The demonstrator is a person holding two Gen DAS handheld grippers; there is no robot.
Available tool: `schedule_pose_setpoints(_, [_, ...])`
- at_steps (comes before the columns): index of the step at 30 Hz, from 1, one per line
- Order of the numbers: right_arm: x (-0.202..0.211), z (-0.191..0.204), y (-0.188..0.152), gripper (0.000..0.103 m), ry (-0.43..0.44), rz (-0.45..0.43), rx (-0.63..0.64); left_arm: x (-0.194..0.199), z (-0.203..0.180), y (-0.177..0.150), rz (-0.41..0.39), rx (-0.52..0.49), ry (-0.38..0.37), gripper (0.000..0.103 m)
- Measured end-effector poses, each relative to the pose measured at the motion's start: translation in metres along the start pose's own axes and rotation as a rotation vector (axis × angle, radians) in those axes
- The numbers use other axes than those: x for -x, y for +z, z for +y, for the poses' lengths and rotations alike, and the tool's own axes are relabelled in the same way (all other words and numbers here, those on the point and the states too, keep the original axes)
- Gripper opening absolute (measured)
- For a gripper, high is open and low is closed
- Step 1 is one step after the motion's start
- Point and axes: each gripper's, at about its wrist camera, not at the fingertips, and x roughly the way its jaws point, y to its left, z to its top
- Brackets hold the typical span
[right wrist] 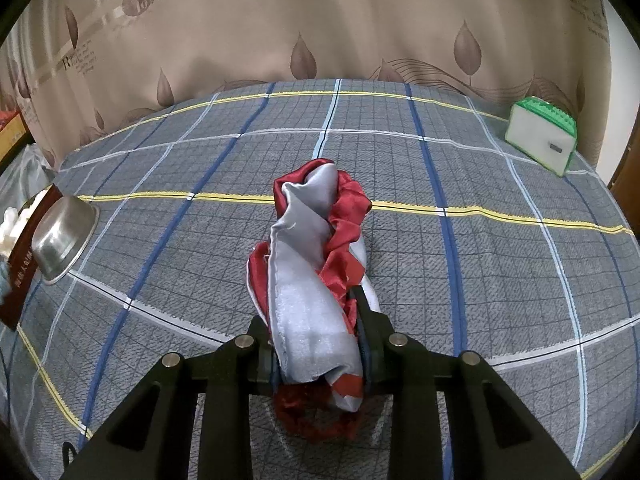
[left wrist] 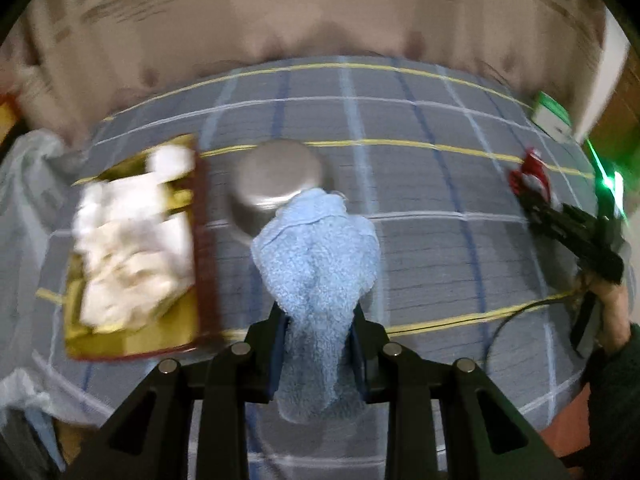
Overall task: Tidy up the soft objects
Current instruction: 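Carry the light-blue towel into the gold tray with the left tool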
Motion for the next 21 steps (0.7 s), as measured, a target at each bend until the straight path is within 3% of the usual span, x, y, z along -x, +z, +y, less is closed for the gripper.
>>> schedule_pose_setpoints(8, [-0.001,0.005,0.0,0.028,-0.027,0.003,0.023,0.019,0.062,-0.015,0.006,0.115,0.051,0.028])
schedule_pose_setpoints(11, [-0.001,0.005,0.0,0.028,-0.029,0.003,0.024,0.03,0.086,-0.017,-0.012,0.146,0.102,0.028])
schedule_pose_setpoints(15, [0.0,0.005,0.0,0.028,-0.029,0.004,0.024,0.044,0.118,-0.008,-0.031,0.2,0.126,0.028])
schedule_pose_setpoints(21, [0.0,0.006,0.001,0.028,-0.038,0.005,0.031,0.068,0.155,0.024,-0.112,0.172,0.257,0.028])
